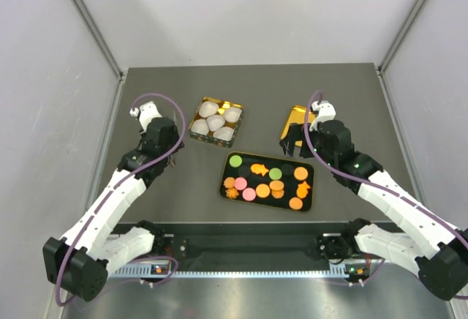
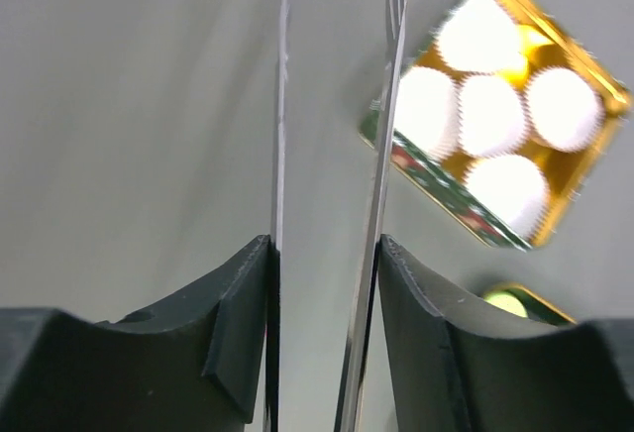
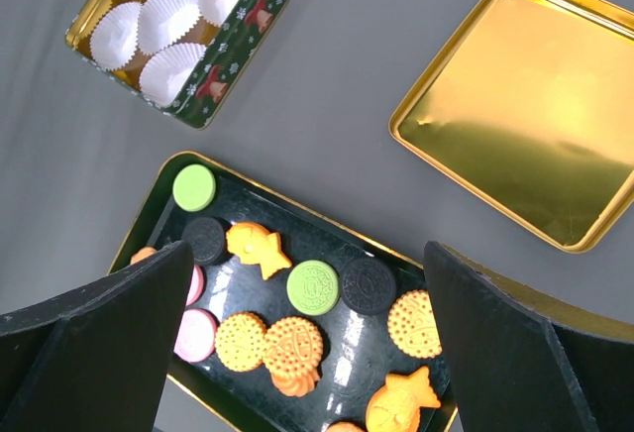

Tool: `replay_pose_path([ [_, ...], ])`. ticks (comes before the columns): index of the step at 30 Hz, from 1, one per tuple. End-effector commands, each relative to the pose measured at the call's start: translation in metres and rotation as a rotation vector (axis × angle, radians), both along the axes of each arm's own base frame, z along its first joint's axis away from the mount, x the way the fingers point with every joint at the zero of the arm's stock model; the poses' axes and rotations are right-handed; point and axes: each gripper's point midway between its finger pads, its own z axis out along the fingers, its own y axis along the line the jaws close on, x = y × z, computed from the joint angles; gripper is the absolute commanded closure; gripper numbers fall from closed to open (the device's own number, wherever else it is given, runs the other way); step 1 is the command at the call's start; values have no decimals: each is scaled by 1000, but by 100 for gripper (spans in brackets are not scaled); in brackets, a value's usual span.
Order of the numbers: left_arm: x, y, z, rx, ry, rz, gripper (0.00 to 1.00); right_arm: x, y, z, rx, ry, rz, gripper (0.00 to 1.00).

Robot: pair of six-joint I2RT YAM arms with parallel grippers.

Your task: Pack the cookies

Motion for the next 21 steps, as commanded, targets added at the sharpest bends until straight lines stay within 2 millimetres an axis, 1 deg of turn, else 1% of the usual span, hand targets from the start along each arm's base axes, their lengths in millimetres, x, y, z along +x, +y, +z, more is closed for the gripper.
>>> replay_pose_path([
  [1,-4,-17,28,-18,-7,-136,51,3,3,12,16,-44,8,0],
  [2,-5,-23,28,-23,8,-172,53,3,2,11,16,-41,6,0],
  [3,-6,-33,34,-48,11,-219,53,4,3,11,16,-42,6,0],
  [4,-11,-39,34,-54,29,-252,54,4,3,13,16,-45,7,0],
  [6,-16,-52,42,-65,24,-309,55,6,2,13,7,-45,0,0],
  [8,-24,-61,44,-69,37,-356,55,8,1,13,3,-46,-7,0],
  [9,-29,-71,49,-72,31,-398,55,8,1,13,1,-45,-11,0],
  [10,-33,-79,50,-85,40,-433,55,9,0,12,-2,-44,-15,0],
  [11,-37,-85,50,-91,51,-461,55,10,1,11,-8,-40,-12,0],
  [12,-44,-96,49,-94,59,-502,55,11,0,12,-8,-43,-18,0],
  [14,-51,-107,49,-97,71,-544,55,12,0,10,-15,-39,-21,0],
  [15,-60,-117,46,-91,88,-588,55,12,-1,9,-19,-37,-23,0],
  [17,-68,-127,42,-86,110,-620,55,14,-2,10,-24,-42,-32,0],
  [18,-78,-136,39,-77,130,-659,56,14,-3,11,-25,-42,-33,0],
  [20,-87,-143,37,-69,145,-686,55,14,-5,10,-30,-43,-39,0],
  [21,-95,-150,38,-67,150,-723,55,14,-5,11,-27,-42,-41,0],
])
